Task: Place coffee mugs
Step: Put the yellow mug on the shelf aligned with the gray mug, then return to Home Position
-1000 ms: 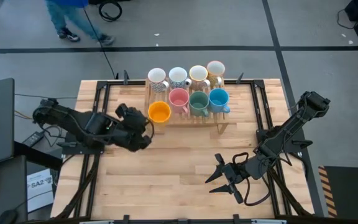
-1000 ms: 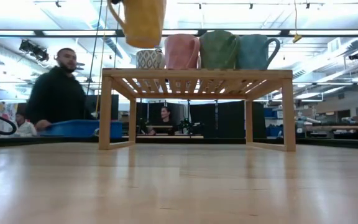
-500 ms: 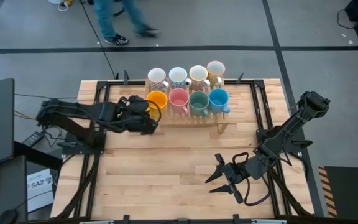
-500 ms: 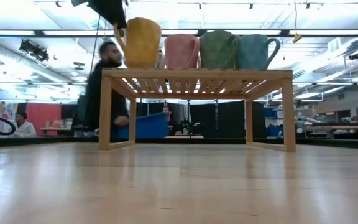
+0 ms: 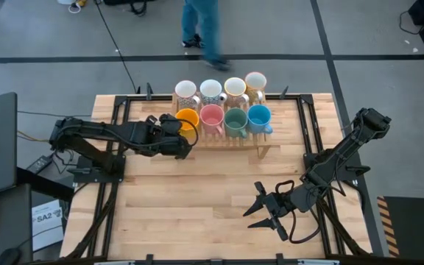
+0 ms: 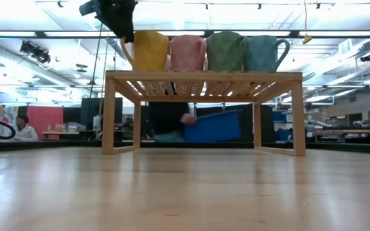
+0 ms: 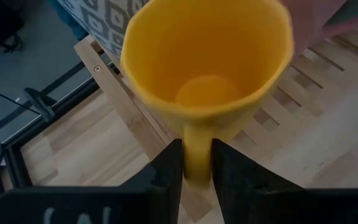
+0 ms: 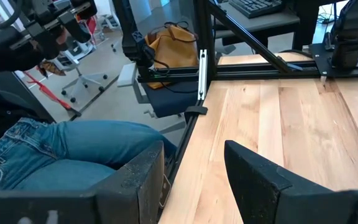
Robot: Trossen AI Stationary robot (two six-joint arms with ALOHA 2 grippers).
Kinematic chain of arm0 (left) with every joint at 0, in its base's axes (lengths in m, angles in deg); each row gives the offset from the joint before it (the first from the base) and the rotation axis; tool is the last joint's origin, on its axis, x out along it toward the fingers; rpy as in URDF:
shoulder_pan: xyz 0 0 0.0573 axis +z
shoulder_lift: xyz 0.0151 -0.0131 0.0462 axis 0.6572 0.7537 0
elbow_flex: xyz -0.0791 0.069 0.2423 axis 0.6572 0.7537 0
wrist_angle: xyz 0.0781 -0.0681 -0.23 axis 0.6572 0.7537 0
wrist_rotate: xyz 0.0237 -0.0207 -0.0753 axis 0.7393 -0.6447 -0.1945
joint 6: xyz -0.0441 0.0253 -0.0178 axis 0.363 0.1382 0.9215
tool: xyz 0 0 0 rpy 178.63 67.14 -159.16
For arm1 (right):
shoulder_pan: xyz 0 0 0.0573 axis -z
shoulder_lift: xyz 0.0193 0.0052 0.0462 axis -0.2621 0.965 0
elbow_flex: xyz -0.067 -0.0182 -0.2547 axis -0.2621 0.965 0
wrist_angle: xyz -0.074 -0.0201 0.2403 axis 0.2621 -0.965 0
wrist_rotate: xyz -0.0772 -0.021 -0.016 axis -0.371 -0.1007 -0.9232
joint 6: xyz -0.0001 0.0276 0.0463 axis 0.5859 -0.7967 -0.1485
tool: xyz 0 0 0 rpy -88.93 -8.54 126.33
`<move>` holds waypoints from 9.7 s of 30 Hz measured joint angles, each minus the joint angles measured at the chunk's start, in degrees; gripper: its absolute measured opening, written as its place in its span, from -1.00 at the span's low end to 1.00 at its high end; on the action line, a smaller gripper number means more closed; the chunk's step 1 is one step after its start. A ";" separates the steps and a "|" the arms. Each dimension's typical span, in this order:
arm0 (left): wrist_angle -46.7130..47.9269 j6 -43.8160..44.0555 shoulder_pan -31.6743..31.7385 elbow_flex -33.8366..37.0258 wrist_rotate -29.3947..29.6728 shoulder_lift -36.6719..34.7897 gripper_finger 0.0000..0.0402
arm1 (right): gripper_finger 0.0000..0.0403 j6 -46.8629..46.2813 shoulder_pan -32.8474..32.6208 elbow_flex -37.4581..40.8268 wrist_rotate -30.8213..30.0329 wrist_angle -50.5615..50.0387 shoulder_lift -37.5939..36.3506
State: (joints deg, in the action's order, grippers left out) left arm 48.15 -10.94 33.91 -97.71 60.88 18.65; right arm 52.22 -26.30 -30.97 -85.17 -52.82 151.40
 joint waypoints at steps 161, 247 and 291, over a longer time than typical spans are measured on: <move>-16.93 -4.47 -4.99 2.71 2.84 -3.51 -0.53 | -0.13 -0.02 -0.01 0.00 0.00 1.68 0.02; -17.28 -11.96 -35.32 2.79 2.40 -4.96 -0.53 | -0.18 4.98 0.27 0.00 0.00 10.36 -2.00; -48.86 -36.89 -43.63 55.21 10.51 -60.32 -0.53 | -0.71 21.24 26.75 6.98 25.48 -13.56 -31.05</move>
State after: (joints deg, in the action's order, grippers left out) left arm -0.71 -47.83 -9.72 -42.51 71.39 -41.67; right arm 73.46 0.45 -23.98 -59.69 -66.38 120.34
